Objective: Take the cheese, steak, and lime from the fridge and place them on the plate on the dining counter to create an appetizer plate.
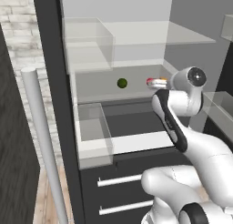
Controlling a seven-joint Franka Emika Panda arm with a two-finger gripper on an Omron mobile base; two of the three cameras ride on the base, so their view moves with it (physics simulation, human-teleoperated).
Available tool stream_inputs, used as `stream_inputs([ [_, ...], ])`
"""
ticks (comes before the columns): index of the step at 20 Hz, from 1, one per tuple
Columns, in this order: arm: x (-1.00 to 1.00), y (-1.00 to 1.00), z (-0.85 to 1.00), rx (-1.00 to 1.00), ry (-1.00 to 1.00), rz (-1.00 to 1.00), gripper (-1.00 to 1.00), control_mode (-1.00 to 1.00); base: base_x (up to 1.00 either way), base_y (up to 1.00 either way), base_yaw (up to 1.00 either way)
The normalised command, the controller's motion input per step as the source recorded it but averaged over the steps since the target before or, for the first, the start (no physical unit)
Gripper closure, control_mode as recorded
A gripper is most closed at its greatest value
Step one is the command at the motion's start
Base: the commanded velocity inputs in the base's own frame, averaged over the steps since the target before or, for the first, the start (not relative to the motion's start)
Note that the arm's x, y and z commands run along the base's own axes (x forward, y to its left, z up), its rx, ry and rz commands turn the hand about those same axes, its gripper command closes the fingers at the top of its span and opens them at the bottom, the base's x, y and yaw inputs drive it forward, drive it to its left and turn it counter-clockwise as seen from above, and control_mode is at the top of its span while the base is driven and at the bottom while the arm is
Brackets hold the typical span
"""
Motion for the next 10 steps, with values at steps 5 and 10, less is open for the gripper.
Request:
stream_inputs([
  [5,-0.61,0.2,0.09,-0.01,0.18,0.01,1.0,-1.0,0.0,0.0,0.0],
  [10,-0.63,0.21,0.11,-0.02,0.17,0.01,1.0,-1.0,0.0,0.0,0.0],
])
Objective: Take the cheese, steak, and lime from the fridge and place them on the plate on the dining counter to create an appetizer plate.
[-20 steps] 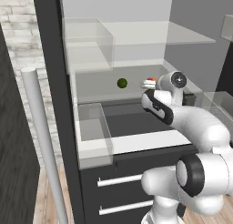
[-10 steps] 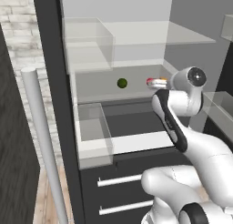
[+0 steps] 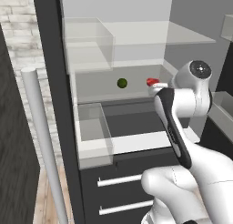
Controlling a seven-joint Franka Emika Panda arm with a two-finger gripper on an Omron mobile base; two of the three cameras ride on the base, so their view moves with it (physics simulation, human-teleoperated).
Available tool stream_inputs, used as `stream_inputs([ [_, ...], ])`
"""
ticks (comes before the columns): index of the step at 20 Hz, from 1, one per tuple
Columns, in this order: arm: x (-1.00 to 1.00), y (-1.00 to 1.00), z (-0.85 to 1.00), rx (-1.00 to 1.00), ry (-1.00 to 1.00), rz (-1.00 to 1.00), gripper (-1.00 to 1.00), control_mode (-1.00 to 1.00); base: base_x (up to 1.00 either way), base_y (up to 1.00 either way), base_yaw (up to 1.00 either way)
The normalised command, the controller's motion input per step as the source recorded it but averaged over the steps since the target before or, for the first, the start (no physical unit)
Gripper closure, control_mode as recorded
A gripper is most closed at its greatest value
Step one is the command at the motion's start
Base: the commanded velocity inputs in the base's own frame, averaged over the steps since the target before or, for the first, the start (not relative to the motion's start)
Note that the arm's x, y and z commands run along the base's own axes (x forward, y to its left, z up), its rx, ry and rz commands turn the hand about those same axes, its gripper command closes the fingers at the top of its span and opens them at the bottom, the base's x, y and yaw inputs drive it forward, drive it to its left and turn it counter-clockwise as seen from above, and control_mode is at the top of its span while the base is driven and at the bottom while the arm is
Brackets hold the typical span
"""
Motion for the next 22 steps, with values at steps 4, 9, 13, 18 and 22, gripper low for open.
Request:
stream_inputs([
  [4,-0.51,0.23,0.11,0.0,0.22,0.03,1.0,-1.0,0.0,0.0,0.0],
  [9,-0.16,0.11,0.0,0.0,0.14,0.02,1.0,-1.0,0.0,0.0,0.0],
  [13,-0.07,0.02,0.0,0.0,0.0,0.0,1.0,-1.0,0.0,0.0,0.0],
  [18,-0.07,0.0,0.0,0.0,0.0,0.0,1.0,1.0,-0.61,0.0,0.0],
  [22,0.0,0.0,0.0,0.0,0.0,0.0,1.0,1.0,-1.0,0.0,0.0],
])
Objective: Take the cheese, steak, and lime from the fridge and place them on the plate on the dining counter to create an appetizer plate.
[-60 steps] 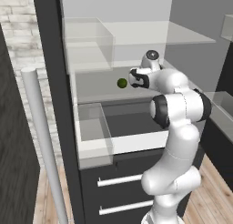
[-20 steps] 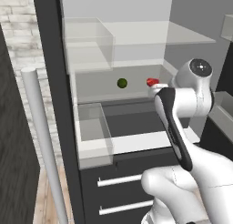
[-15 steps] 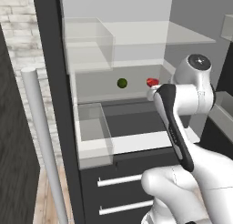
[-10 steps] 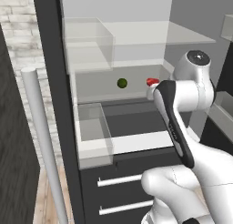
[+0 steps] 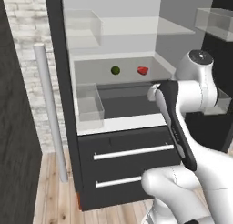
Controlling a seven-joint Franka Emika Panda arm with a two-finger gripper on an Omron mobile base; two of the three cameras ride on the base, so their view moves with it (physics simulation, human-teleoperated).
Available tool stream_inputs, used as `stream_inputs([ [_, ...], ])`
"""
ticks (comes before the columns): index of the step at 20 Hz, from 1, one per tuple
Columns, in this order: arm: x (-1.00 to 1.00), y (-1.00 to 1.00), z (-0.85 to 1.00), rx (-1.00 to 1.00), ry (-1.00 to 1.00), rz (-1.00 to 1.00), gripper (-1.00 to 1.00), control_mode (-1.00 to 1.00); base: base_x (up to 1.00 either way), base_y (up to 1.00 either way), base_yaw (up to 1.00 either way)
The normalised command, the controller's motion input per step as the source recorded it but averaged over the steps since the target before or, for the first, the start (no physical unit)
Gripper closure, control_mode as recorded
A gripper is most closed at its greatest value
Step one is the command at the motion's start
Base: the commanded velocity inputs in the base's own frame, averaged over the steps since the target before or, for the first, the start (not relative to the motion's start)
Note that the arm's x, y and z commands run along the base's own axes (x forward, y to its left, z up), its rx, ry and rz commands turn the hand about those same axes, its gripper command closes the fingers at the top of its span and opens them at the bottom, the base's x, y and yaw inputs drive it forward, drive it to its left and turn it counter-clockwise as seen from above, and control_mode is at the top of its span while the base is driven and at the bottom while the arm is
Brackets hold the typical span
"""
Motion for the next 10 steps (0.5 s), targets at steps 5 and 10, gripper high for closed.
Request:
stream_inputs([
  [5,0.0,0.0,0.0,0.0,0.0,0.0,1.0,1.0,-0.81,0.0,0.17],
  [10,0.0,0.0,0.0,0.0,0.0,0.0,1.0,1.0,-0.56,0.0,0.18],
])
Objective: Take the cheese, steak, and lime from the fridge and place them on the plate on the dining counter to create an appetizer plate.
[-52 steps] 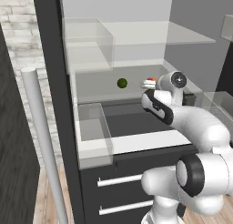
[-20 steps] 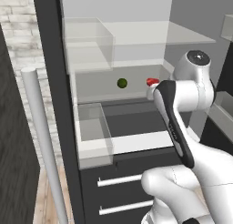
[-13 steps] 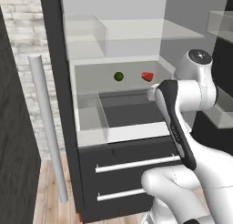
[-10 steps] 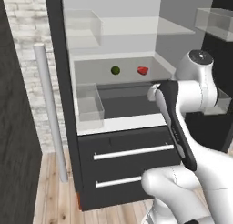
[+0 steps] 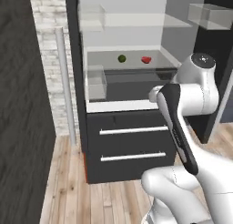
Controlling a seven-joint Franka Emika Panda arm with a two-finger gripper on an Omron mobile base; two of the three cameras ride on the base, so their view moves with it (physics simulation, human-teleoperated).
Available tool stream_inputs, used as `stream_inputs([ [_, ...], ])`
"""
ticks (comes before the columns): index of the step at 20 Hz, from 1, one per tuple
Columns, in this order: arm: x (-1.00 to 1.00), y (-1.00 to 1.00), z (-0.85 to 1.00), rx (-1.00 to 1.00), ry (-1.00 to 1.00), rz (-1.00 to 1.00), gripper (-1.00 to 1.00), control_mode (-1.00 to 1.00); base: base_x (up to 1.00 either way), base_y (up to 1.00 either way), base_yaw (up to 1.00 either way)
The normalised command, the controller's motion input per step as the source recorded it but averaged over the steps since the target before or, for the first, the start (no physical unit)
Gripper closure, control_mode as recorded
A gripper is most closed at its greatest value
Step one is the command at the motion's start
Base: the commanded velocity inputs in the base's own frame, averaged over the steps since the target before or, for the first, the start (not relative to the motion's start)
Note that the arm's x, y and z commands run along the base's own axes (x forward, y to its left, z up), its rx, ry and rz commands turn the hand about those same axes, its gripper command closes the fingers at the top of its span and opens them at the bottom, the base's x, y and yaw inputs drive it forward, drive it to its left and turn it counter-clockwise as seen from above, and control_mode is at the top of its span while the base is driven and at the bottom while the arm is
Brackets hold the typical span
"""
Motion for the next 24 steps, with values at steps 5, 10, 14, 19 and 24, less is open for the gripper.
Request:
stream_inputs([
  [5,0.0,0.0,0.0,0.0,0.0,0.0,1.0,1.0,-0.61,0.01,-0.74],
  [10,0.0,0.0,0.0,0.0,0.0,0.0,1.0,1.0,-0.47,0.01,-0.91],
  [14,0.0,0.0,0.0,0.0,0.0,0.0,1.0,1.0,-0.47,0.0,-0.91],
  [19,0.0,0.0,0.0,0.0,0.0,0.0,1.0,1.0,-0.43,0.0,-0.9],
  [24,0.0,0.0,0.0,0.0,0.0,0.0,1.0,1.0,-0.38,0.0,-0.87],
])
